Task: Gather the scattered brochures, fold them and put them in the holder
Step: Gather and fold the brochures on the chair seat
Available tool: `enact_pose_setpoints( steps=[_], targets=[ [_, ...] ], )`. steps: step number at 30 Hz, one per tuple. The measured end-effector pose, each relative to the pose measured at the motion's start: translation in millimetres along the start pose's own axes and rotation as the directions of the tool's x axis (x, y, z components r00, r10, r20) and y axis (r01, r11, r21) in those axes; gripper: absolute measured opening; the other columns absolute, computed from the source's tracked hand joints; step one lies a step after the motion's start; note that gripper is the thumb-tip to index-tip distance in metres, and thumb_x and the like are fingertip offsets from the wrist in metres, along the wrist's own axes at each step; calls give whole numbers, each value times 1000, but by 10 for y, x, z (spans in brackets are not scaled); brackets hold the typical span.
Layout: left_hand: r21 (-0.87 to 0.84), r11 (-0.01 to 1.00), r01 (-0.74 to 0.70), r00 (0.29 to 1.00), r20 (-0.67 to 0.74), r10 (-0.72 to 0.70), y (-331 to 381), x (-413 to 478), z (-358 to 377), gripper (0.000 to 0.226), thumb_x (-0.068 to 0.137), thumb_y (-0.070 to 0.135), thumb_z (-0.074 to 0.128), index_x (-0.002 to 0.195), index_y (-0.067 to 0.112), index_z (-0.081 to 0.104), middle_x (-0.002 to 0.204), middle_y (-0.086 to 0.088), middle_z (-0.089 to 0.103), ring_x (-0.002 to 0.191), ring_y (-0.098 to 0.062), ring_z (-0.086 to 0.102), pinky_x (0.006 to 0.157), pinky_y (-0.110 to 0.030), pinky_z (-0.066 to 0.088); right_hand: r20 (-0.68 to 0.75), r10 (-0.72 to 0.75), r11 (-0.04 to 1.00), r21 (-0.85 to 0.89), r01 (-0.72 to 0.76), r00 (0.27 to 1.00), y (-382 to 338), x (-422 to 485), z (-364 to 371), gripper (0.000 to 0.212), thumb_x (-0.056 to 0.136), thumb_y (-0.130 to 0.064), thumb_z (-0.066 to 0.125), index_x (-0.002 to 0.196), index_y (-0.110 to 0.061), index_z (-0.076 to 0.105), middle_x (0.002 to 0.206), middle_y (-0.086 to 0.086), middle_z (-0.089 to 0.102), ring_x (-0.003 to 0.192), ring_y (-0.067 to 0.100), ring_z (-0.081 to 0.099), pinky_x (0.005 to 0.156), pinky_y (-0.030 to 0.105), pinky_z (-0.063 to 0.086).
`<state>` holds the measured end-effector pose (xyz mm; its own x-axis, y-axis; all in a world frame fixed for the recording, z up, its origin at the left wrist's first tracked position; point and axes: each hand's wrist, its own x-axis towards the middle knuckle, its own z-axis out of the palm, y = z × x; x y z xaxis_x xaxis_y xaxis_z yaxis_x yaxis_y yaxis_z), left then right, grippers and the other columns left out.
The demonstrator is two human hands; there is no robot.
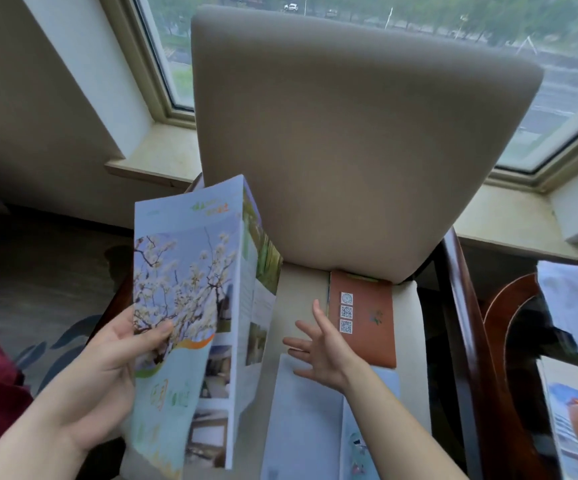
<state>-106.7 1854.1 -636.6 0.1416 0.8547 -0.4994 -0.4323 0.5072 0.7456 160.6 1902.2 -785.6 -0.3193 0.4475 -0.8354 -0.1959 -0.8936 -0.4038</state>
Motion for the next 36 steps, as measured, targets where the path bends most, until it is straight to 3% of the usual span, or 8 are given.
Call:
enact_pose_setpoints(
  steps=[4, 7, 9, 12, 15, 20, 28, 36],
  targets=[
    [-50, 996, 74, 994, 85, -69, 32, 12, -147, 76, 59, 19, 89, 129, 17, 59, 131, -16, 60, 112, -35, 64, 88, -60, 50, 131, -10, 999, 48, 4, 991, 74, 33, 41, 102, 66, -73, 50, 154, -28, 21, 155, 11, 36, 147, 27, 26, 119, 54, 16],
    [-193, 976, 98, 972, 231, -52, 75, 36, -124, 49, 104, 11, 27, 151, 9, 15, 154, -24, 21, 141, -45, 22, 117, -60, 11, 211, -58, 991, 134, 30, 976, 101, 81, 169, 97, 71, -66, 53, 154, -30, 19, 155, 9, 37, 147, 26, 27, 121, 54, 14],
    [-214, 975, 66, 981, 190, -25, 142, -24, -124, 51, 100, 4, -5, 150, 0, 6, 154, -33, 11, 143, -49, 12, 119, -56, 1, 279, -82, 989, 145, 43, 957, 98, 99, 292, 100, 61, -69, 67, 147, -30, 34, 152, 9, 41, 145, 27, 31, 121, 53, 15],
    [-172, 984, 56, 986, 164, -28, 150, 14, -120, 47, 101, 4, 28, 147, -3, 22, 146, -35, 34, 133, -49, 38, 113, -57, 27, 488, -147, 988, 110, 107, 860, 86, 91, 510, 86, 46, -67, 83, 120, -27, 67, 135, 5, 59, 131, 28, 46, 117, 51, 24],
    [38, 995, 95, 992, 82, -98, 125, 106, -338, 69, 66, 13, 84, 130, 11, 57, 128, -19, 62, 105, -35, 68, 86, -56, 53, 539, -151, 987, 128, 97, 828, 43, 83, 665, 92, 56, -54, 85, 134, -17, 55, 133, 10, 60, 124, 30, 54, 108, 49, 41],
    [182, 980, 79, 990, -129, -56, 115, 142, -283, 33, 74, 10, 61, 104, 17, 72, 113, -15, 72, 91, -32, 73, 66, -44, 60, 297, -241, 969, 29, 244, 924, -186, -55, 606, 22, 89, -1, 60, 107, -11, 65, 113, 12, 69, 86, 21, 72, 82, 36, 59],
    [324, 946, -10, 953, -282, 107, -67, 409, 20, 19, 84, 2, 63, 97, 14, 69, 92, -7, 77, 75, -22, 75, 65, -37, 55, -49, -439, 887, -182, 425, 897, -705, -745, 70, 20, 94, 0, 51, 107, -8, 65, 98, 13, 76, 84, 29, 74, 74, 46, 61],
    [364, 931, -31, 988, -131, 84, -523, 692, 940, 9, 82, 4, 70, 88, 11, 69, 86, -5, 76, 82, -22, 68, 73, -30, 54, 21, -438, 897, 76, 435, 899, -736, -1084, 80, 34, 96, 2, 41, 120, -5, 63, 119, 26, 66, 110, 47, 63, 95, 64, 48]
  ],
)
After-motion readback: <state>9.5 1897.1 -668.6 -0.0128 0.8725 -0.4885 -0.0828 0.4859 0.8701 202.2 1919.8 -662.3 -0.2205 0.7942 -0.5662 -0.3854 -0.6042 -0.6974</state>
